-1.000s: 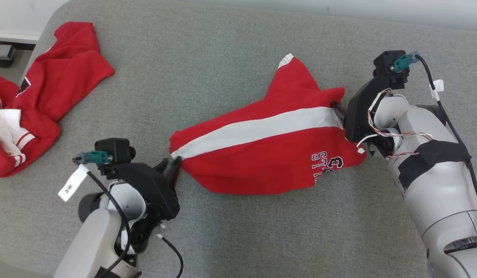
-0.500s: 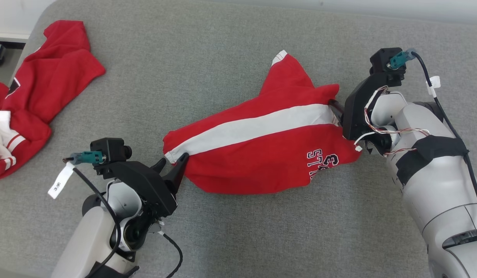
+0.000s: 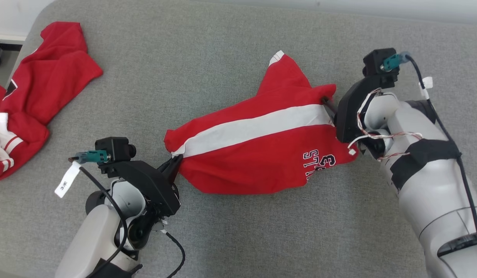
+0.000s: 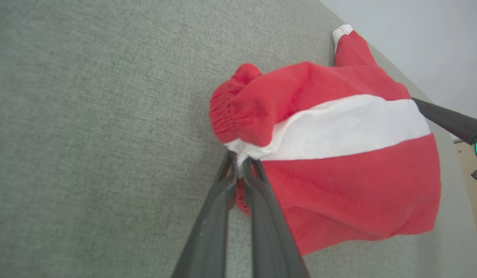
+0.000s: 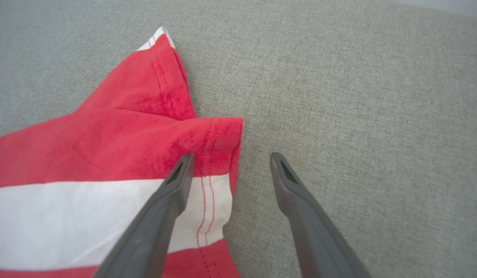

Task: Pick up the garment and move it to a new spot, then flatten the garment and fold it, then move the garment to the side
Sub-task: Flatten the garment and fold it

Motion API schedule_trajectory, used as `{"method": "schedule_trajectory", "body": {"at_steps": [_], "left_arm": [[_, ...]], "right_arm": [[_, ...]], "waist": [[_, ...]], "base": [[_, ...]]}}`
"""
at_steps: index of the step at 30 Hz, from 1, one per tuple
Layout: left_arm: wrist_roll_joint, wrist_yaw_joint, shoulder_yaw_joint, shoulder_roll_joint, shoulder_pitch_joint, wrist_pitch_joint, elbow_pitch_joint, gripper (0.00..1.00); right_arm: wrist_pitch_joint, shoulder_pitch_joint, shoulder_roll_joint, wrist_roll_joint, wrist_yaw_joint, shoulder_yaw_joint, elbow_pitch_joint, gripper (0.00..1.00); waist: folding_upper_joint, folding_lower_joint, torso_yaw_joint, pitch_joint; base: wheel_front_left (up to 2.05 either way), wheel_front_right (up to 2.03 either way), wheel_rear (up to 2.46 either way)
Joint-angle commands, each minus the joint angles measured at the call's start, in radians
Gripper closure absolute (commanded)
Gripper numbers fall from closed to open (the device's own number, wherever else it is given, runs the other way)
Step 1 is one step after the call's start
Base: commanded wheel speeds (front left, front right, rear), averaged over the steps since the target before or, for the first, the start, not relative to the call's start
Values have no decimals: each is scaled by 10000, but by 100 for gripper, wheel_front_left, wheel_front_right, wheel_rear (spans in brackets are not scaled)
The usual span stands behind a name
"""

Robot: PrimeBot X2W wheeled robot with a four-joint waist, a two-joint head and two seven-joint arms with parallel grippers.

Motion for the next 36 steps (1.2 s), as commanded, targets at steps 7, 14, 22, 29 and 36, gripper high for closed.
{"method": "schedule_trajectory", "body": {"at_steps": [7, 14, 22, 29, 36], "left_arm": [[130, 133, -23, 163, 52, -146, 67, 100], [148, 161, -81, 194, 48, -139, 70, 100], [123, 232, -127, 243, 173, -162, 119, 100], [87, 247, -191, 245, 117, -89, 19, 100], [82, 207, -318, 177, 19, -97, -33, 100]], "right_arm": [[-146, 851, -49, 614, 27, 711, -773, 0], [-289, 1063, -44, 835, 27, 726, -1146, 0], [40, 1332, -49, 704, 28, 610, -1900, 0], [616, 1587, -40, 438, 28, 77, -2089, 0], [928, 1498, -45, 254, 28, -188, -1835, 0]], "waist": [[0, 0, -122, -80], [0, 0, -155, -92], [0, 0, -256, -335], [0, 0, -212, -264], [0, 0, -47, -104]], "base": [[0, 0, 0], [0, 0, 0], [0, 0, 0], [0, 0, 0], [0, 0, 0]]}}
